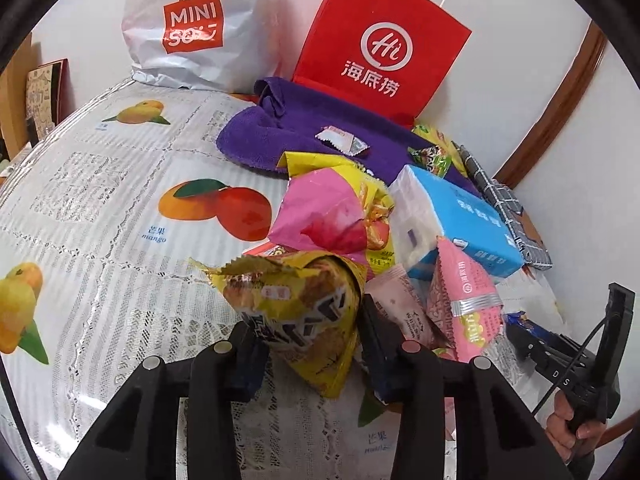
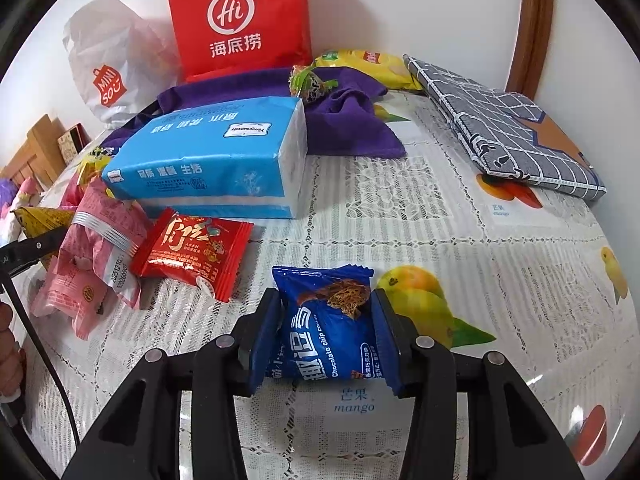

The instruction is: Organize snacks

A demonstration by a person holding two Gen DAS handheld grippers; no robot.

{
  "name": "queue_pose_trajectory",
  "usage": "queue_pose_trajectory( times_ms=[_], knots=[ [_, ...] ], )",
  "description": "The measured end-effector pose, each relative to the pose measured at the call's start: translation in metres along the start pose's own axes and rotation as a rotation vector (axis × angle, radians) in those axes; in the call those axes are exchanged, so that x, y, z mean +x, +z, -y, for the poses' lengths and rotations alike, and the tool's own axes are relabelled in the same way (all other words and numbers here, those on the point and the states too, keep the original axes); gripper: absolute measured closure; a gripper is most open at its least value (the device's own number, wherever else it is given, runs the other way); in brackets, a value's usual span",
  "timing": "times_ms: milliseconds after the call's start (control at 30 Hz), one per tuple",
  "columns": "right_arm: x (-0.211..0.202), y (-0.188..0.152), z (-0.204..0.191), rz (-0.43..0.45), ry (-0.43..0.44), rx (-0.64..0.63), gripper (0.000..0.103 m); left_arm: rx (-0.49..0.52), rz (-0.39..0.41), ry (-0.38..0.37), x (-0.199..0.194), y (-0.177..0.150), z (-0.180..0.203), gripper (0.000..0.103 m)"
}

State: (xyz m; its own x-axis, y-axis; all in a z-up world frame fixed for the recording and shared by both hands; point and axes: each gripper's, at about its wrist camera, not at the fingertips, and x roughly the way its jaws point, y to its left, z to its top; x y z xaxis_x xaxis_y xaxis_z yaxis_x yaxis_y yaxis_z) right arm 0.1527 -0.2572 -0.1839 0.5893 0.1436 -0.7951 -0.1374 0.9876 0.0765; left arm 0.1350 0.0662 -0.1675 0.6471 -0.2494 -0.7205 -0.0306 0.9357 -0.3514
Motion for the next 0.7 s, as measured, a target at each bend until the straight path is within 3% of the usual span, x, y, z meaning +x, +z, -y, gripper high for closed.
queue_pose_trajectory(
  times_ms=[400, 567, 700],
  knots=[
    [-0.022, 0.006, 0.006, 0.039, 0.01, 0.035, 0.063, 0.033, -0.002, 0.023, -0.026, 0.002, 0.008, 0.065],
    [-0.046, 0.02, -0.002, 0.082, 0.018, 0.013, 0.063, 0.076, 0.005, 0.042, -0.047, 0.012, 0.024, 0.065],
    [-0.064, 0.041, -0.012, 0.124, 0.04, 0.0, 0.063, 0.091, -0.005, 0.015, -0.058, 0.027, 0.039, 0.065]
  ],
)
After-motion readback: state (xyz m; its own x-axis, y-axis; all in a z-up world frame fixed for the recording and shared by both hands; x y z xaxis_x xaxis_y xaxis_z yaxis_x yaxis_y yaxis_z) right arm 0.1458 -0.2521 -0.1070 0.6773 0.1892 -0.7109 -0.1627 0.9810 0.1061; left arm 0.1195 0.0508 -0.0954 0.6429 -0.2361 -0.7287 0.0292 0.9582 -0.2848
